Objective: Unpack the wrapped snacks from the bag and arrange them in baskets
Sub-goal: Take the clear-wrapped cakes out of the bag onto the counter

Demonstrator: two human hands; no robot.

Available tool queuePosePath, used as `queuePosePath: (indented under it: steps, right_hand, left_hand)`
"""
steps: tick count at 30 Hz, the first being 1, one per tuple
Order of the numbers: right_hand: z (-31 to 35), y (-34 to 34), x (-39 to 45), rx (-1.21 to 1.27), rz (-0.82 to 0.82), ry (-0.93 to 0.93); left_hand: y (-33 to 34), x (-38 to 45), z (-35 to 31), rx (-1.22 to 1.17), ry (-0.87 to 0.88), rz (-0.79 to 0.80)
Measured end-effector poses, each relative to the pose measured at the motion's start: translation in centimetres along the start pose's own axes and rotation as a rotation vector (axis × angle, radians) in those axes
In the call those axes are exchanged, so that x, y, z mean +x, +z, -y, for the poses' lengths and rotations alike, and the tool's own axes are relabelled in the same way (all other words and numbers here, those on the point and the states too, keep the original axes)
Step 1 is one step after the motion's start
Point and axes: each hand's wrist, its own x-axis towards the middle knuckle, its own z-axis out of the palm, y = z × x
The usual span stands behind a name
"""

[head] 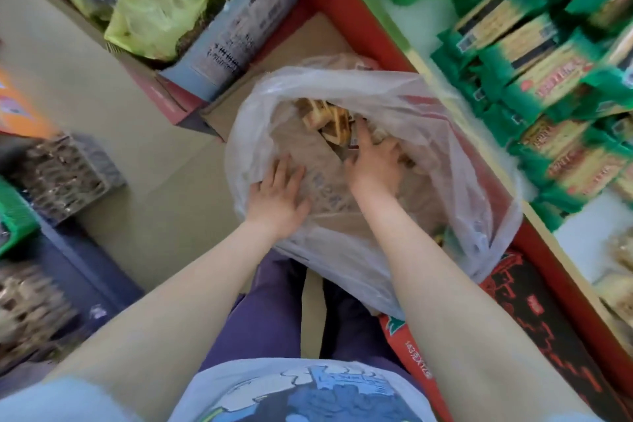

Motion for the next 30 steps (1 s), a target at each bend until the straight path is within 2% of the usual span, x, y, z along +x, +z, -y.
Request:
queuePosePath:
  steps: [4, 9, 13, 16, 18, 19, 21, 24, 27, 30]
  right_hand:
    - [0.6, -0.1, -0.5, 0.124, 0.017, 0.025]
    - [-2.7, -0.6, -5.6, 0.612, 0.201, -0.11]
    - [-6.5, -3.1, -9.6, 0.928, 0.266, -0.208]
    - [-9.9, -5.5, -12.2, 0.947, 0.308, -0.227]
    - [-12.7, -7.5, -14.0, 0.99, 0.317, -0.204]
    - [-14.3, -8.5, -14.9, 1.054, 0.286, -0.177]
    - [-17.9, -10.3, -17.1, 1.255, 0.113, -0.096]
    - [-24.4, -11.6, -20.1, 1.413, -0.171, 0.082]
    - [-30.6, -12.2, -23.1, 1.249, -0.261, 0.064]
    - [-36.0, -11.9, -25.2, 0.952, -0.468, 0.06]
  left_hand:
    - [-0.6, -0.2, 0.0, -0.081, -0.026, 0.062]
    - [-3.7, -0.3, -1.6, -0.264, -0.145, 0.174]
    - [-6.9, -2.5, -6.5, -0.62, -0.16, 0.061]
    - [-7.9, -4.7, -11.4, -1.051, -0.124, 0.182]
    - [-8.0, -5.9, -14.9, -1.133, -0.062, 0.183]
    - [-8.1, -6.7, -16.8, -1.145, -0.041, 0.144]
    - [-8.2, -8.2, -20.7, -1.183, -0.009, 0.106]
    - [-7.7, -10.6, -27.2, -1.169, 0.13, 0.17]
    - [-5.6, -12.8, -35.1, -1.08, 0.233, 0.206]
    - [-2.5, -14.8, -43.2, -0.987, 0.323, 0.282]
